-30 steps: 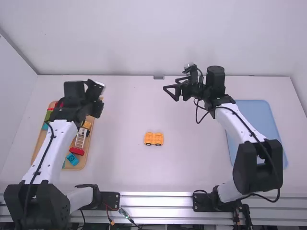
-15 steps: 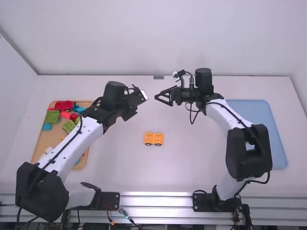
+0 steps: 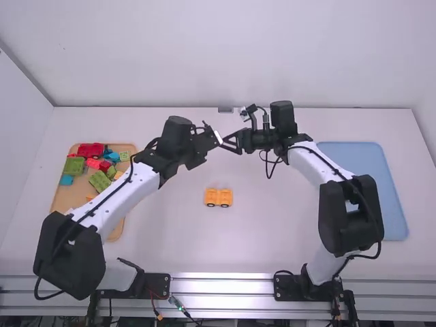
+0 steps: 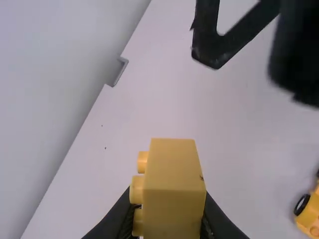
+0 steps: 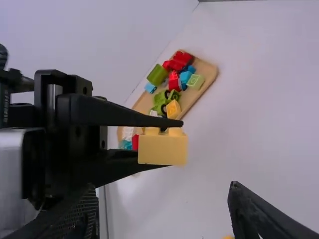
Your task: Assemble lego blocks to make yellow taxi
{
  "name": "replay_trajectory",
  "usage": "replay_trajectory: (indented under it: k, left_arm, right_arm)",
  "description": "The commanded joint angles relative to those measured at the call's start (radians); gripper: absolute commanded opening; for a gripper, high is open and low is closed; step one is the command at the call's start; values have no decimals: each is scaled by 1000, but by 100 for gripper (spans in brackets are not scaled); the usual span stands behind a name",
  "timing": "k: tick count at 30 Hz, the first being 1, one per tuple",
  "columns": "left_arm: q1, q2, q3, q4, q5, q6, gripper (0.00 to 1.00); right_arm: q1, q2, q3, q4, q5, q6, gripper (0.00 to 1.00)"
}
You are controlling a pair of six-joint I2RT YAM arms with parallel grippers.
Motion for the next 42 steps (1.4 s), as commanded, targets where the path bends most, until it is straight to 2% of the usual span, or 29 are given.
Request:
replay_trajectory:
  k: [1,6,8,9,12,14,17,21,26,32,38,42]
  left_arm:
    - [-6,0,7,5,82,6,12]
    - [-12,0,7,16,150,34,8]
    - [-11,0,7,23,182,59,9]
    - [-12,0,7,29,185,58,9]
    - [-13,0,7,40,179,58,7]
    - [-12,0,6,45,182,58,7]
    - [-12,5,6,47,181,59,7]
    - [-12,25,6,56,181,58,6]
    - [-12,66,6,100,179,58,6]
    - [-12,77,6,125,181,51,2]
    - [-12,77,6,142,182,51,4]
    - [-12,77,6,144,182,51,4]
  right_arm:
    - [1,8,32,5,-1,-16,71]
    - [3,8,32,5,2,-16,67]
    - [5,8,32,5,3,-16,60]
    - [6,8,32,5,8,-16,59]
    - [21,8,32,2,28,-12,60]
    - [33,8,33,2,29,-16,69]
    - [43,8,33,2,63,-5,69]
    - [47,8,33,5,73,-5,63]
    - [48,8,33,2,78,-4,59]
    - [48,8,32,-6,138,14,49]
    - [50,8,32,-5,145,13,50]
    - [48,8,32,-5,145,14,46]
